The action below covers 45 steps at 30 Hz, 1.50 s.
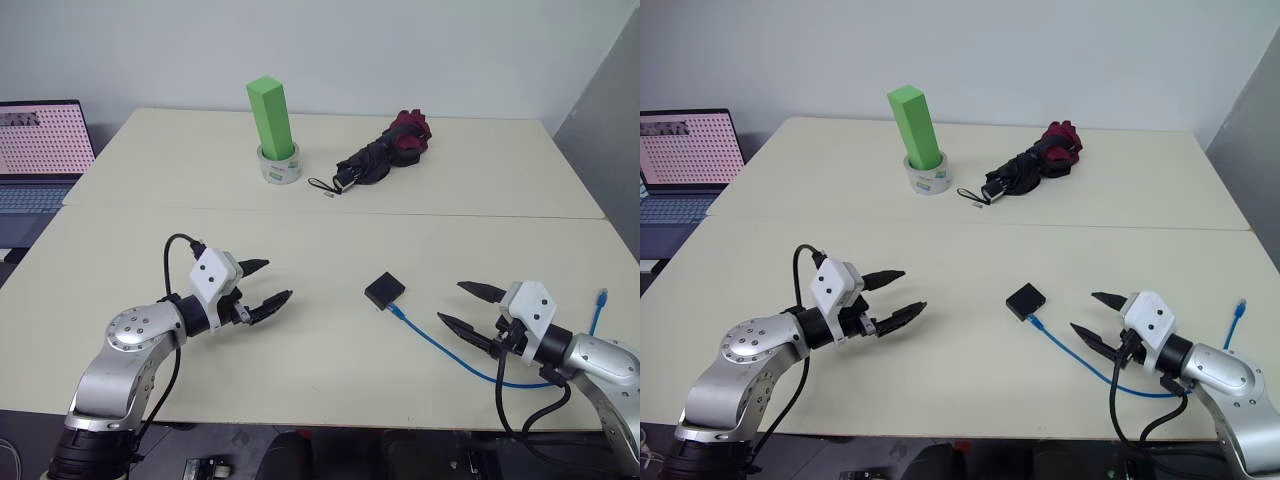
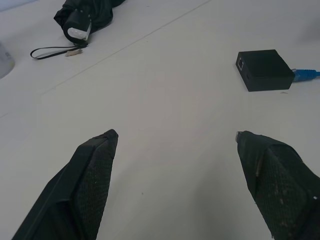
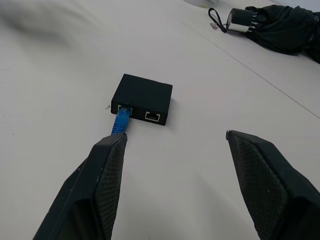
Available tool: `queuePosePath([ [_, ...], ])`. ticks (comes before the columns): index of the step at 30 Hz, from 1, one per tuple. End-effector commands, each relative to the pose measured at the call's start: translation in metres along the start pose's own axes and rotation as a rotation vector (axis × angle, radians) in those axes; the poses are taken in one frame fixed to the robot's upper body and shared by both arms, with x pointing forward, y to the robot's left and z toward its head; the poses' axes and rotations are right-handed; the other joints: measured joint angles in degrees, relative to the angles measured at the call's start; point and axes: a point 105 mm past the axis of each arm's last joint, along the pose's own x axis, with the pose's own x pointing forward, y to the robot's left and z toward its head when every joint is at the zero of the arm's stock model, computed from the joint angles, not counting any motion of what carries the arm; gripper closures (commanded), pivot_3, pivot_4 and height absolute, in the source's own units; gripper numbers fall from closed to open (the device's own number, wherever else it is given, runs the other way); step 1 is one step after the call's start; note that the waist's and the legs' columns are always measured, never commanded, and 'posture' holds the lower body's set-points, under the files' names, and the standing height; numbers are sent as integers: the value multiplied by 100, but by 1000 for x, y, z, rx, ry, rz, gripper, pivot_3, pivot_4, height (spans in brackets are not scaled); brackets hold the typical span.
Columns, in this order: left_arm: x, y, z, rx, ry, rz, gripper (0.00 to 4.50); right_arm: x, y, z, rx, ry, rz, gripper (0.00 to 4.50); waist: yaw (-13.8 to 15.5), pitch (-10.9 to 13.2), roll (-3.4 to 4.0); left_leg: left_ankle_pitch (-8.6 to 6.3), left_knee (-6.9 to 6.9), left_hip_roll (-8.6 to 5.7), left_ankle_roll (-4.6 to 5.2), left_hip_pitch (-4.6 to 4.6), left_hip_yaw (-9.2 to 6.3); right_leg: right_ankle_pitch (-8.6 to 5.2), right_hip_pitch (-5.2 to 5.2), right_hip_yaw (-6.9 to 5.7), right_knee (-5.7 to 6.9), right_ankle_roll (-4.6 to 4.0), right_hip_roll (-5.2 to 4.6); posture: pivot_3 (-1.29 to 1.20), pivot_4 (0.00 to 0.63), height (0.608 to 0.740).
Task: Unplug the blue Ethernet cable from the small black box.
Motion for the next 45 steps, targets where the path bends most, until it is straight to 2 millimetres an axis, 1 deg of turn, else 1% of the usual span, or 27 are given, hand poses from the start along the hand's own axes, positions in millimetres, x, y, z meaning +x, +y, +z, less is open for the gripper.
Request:
queuePosePath([
  [1,1,-1,12,20,-50,-23,477,-3,-4,7,-42,-19,-12,1148,0,0,0,0,0,0,0,0,0,0,0,0,0,0,0,0,150,740],
  [7,3,-6,12,25,-47,-42,477,-1,-2,7,-41,-22,-12,1148,0,0,0,0,0,0,0,0,0,0,0,0,0,0,0,0,150,740],
  [12,4,-9,12,34,-44,-55,477,2,3,7,-30,-19,-2,1148,0,0,0,0,0,0,0,0,0,0,0,0,0,0,0,0,150,740],
  [16,10,-17,11,32,-20,-94,477,8,8,7,-5,-19,0,1148,0,0,0,0,0,0,0,0,0,0,0,0,0,0,0,0,150,740],
  [19,16,-25,14,35,-17,-136,477,16,13,6,27,-14,1,1148,0,0,0,0,0,0,0,0,0,0,0,0,1,0,0,0,150,740],
  [21,18,-34,14,37,1,-223,477,24,19,3,49,0,6,1148,-1,0,0,0,0,0,0,0,0,0,-1,1,2,0,0,0,150,740],
  [24,19,-40,17,35,-2,-288,477,33,23,0,61,14,7,1148,-3,0,2,1,0,0,-1,0,0,0,-2,0,3,0,1,0,150,740],
  [27,22,-47,23,31,-15,-365,477,51,31,-7,87,34,13,1148,-5,0,0,1,1,0,-1,-1,0,0,-2,-1,2,0,1,0,150,740],
  [29,24,-49,24,37,-15,-389,477,61,37,-10,111,43,20,1148,-4,0,1,1,1,0,-1,0,-1,0,-3,0,4,0,1,0,150,740],
  [34,29,-49,24,41,-15,-400,477,74,45,-18,136,75,22,1148,-3,0,1,1,1,-1,-2,-5,0,0,-6,1,1,0,1,0,150,740],
  [37,31,-49,24,40,-19,-408,453,79,42,-22,148,90,-5,1646,-6,0,1,1,1,0,-2,-3,0,0,-7,0,3,0,1,0,150,740],
  [40,33,-50,23,40,-18,-410,453,79,40,-20,168,89,-10,2459,-5,0,1,1,2,-1,-2,-3,0,0,-7,0,5,0,1,0,150,740],
  [41,33,-50,22,39,-18,-411,453,79,39,-20,171,90,-9,2628,-5,0,1,1,2,-1,-2,-3,0,0,-7,0,5,0,1,0,150,740],
  [45,35,-48,21,25,-23,-405,453,78,38,-20,155,99,7,3602,-4,0,1,1,2,-1,-2,-3,-1,0,-6,-1,5,0,1,0,150,740],
])
